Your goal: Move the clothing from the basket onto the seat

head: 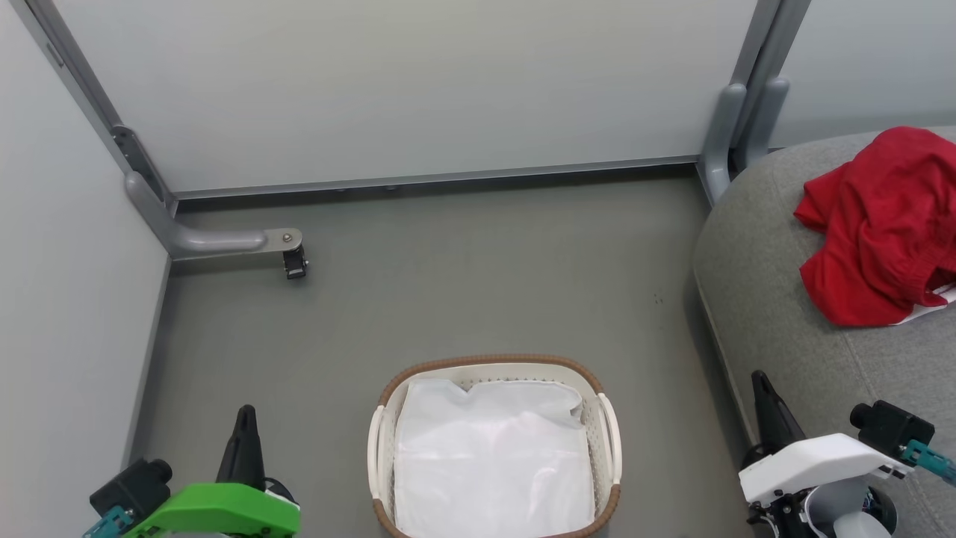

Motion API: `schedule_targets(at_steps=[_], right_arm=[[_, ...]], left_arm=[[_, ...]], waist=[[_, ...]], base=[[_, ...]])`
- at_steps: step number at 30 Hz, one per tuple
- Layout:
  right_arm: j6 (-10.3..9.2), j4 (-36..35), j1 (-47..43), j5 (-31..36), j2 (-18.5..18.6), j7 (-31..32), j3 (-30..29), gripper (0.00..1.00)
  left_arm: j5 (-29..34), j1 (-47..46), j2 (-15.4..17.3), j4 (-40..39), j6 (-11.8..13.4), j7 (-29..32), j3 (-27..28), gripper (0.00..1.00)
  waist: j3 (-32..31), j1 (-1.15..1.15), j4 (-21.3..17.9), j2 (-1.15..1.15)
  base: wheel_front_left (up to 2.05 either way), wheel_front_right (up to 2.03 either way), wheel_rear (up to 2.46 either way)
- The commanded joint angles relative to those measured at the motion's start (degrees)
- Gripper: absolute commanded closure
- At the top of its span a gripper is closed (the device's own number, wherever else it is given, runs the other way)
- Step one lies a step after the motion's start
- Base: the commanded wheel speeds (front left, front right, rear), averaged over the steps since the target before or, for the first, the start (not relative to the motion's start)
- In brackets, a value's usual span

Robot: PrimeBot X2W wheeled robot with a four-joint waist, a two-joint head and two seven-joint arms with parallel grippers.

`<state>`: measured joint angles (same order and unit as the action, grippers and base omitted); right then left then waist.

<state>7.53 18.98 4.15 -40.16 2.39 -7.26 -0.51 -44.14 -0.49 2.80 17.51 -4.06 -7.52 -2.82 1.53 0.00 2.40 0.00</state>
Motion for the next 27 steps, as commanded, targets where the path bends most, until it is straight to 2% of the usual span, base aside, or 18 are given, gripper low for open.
schedule_targets(at_steps=[1,27], right_arm=[[-0.02,-1.0,1.3,-2.2,0.3,0.5,-0.4,1.00],[-0.03,-2.6,1.7,-20.4,0.4,5.4,-2.5,1.00]], left_arm=[[-2.1,-1.8,0.1,-0.8,-0.4,0.6,0.6,1.00],[-18.9,-3.5,0.2,-1.9,-1.6,5.5,3.9,1.00]], waist=[[0.0,0.00,0.0,0.00],[-0.4,0.00,-0.7,0.00]], base=[[0.00,0.00,0.00],[0.00,0.00,0.00]])
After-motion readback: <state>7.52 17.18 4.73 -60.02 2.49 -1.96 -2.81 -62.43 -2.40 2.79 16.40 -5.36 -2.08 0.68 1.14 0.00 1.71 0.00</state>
